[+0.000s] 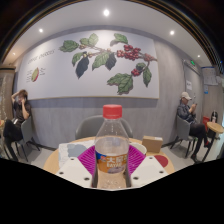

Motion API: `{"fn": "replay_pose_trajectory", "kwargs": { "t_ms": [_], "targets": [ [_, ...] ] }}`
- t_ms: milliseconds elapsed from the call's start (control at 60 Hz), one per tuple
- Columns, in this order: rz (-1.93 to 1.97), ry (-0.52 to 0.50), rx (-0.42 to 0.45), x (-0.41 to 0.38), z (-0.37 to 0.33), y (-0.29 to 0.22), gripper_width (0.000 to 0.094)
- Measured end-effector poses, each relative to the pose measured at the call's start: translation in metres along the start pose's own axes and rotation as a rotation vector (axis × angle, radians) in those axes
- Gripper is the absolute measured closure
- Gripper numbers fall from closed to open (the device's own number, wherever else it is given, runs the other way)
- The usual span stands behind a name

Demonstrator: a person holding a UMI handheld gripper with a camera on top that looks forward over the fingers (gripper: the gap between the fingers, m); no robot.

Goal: Pour water

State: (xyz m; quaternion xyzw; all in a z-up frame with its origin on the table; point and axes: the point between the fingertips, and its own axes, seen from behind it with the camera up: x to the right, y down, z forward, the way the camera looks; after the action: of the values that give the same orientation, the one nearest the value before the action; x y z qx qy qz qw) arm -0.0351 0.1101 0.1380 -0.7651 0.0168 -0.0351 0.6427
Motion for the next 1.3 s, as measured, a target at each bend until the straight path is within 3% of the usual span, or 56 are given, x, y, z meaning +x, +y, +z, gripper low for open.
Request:
{"fn": "replay_pose_trajectory", "kwargs": {
  "t_ms": [67,283,517,783,1017,1083,1200,1250,1300],
  "targets": [
    [-0.013,-0.001,0.024,0.001,-0.001,-0.001,0.0604],
    [0.235,-0.055,0.041,-0.014,0.016,-0.006,0.0608],
    [1.135,-0.270,0.018,-0.051,0.054,-0.032,0.0610],
    [1.895,-0.488,0.012,-0.036,0.060,-0.078,0.0563],
    [2.101,-0.438,-0.053,-0.028,0.065,-0.055,0.0557],
    [2.084,-0.402,-0.036,-0.034,0.074,-0.065,0.0557],
    [2.043,-0.447,-0.071,-0.044,0.071,-0.074,0.0558],
    [1.929,-0.516,-0.091,-0.039,0.060,-0.081,0.0557],
    [1.729,-0.560,-0.044,-0.040,0.049,-0.104,0.0558]
  ]
}}
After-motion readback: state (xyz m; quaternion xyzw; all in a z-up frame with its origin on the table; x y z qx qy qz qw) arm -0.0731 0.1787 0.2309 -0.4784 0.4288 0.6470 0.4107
